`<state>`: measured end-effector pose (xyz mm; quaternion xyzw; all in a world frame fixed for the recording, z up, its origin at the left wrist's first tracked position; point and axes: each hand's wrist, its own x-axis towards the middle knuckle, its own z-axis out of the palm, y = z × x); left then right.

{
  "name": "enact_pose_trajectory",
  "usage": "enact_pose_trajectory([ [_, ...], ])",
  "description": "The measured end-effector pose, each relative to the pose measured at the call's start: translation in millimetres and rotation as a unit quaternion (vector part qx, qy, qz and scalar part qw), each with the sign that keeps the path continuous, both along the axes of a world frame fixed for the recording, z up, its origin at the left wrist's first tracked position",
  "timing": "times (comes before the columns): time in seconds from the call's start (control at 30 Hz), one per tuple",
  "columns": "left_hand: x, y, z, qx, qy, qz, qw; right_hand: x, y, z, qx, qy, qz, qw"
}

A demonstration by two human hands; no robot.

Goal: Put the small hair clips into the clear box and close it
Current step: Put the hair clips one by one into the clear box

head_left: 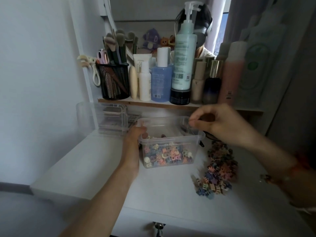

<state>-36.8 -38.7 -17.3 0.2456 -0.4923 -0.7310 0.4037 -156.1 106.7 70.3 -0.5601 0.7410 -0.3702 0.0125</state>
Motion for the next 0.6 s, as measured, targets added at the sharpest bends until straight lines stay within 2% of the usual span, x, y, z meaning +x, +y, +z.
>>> enact_pose_trajectory([
  [0.1,-1.3,-0.7,-0.5,0.002,0.001,-0.002,1.0,4.7,15.9,-2.7,0.072,-0.026,0.062,0.995],
  [0.23,0.0,0.2,-0.2,-0.01,-0.005,-0.001,1.0,14.0,21.2,-31.9,0.253,0.072,0.104,0.959],
  [0.33,0.1,2.2,-0.2,-0.012,-0.014,0.008,1.0,16.6,18.9,-46.6,0.277,0.1,0.109,0.949],
  [0.43,0.0,3.3,0.3,-0.01,-0.012,0.016,1.0,16.2,18.4,-29.6,0.232,0.076,0.102,0.964],
  [0.53,0.2,3.7,1.4,-0.008,-0.006,0.016,1.0,14.6,13.2,-2.1,0.057,0.012,0.048,0.997],
  [0.6,0.9,4.0,1.9,-0.006,-0.003,0.014,1.0,10.5,6.2,3.4,-0.009,0.043,-0.01,0.999],
])
